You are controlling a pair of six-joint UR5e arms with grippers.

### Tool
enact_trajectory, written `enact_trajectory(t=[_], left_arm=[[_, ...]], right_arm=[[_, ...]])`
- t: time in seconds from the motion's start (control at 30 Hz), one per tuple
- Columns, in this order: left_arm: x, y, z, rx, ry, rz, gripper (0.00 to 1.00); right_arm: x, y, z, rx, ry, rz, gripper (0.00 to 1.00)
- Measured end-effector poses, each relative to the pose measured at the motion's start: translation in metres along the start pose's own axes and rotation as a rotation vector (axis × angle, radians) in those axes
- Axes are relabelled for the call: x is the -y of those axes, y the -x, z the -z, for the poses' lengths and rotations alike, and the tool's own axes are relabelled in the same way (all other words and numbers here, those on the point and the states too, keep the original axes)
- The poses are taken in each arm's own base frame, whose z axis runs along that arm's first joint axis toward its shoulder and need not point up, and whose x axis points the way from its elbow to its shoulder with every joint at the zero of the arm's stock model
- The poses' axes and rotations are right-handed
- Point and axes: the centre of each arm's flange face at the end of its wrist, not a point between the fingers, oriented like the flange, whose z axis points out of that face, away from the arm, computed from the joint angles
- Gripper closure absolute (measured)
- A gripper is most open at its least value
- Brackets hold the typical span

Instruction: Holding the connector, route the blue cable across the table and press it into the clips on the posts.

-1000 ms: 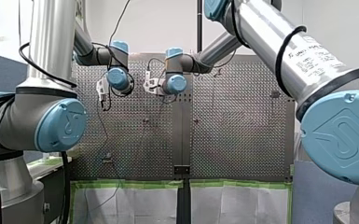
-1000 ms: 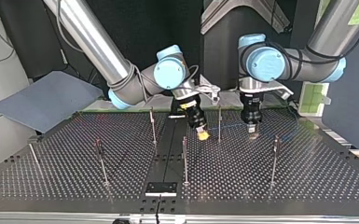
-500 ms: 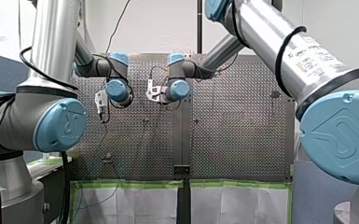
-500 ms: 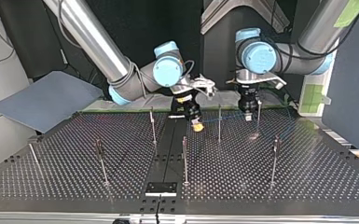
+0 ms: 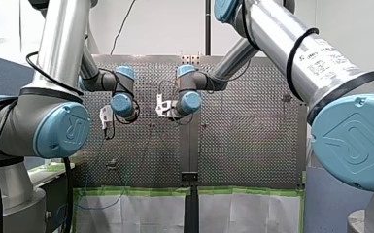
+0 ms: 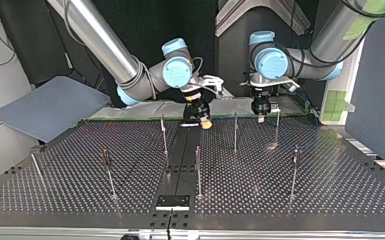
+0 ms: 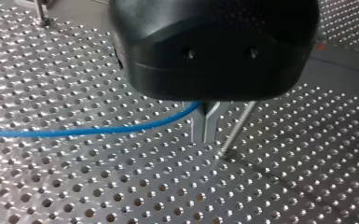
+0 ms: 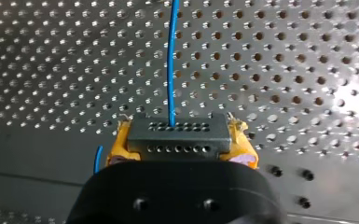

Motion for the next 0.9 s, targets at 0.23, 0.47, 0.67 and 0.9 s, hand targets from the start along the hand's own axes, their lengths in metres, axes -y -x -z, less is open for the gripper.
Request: enact_trajectory(t=[0.23, 0.47, 0.67, 0.9], left_arm=[[0.002, -0.027, -0.005, -0.033, -0.021, -0.016, 1.00], [0.001, -0.045, -0.010, -0.051, -0.025, -0.016, 1.00], [0.004, -0.046, -0.012, -0.044, -0.050, -0.004, 1.00], [0.005, -0.056, -0.021, -0.047, -0.076, 0.013, 1.00]], right_arm=[[-0.007, 0.014, 0.003, 0.026, 0.009, 0.005, 1.00], [-0.016, 0.023, 0.003, 0.041, 0.017, 0.003, 1.00], [-0.024, 0.024, 0.001, 0.043, 0.025, 0.001, 1.00], [-0.036, 0.035, -0.005, 0.053, 0.038, -0.003, 1.00]])
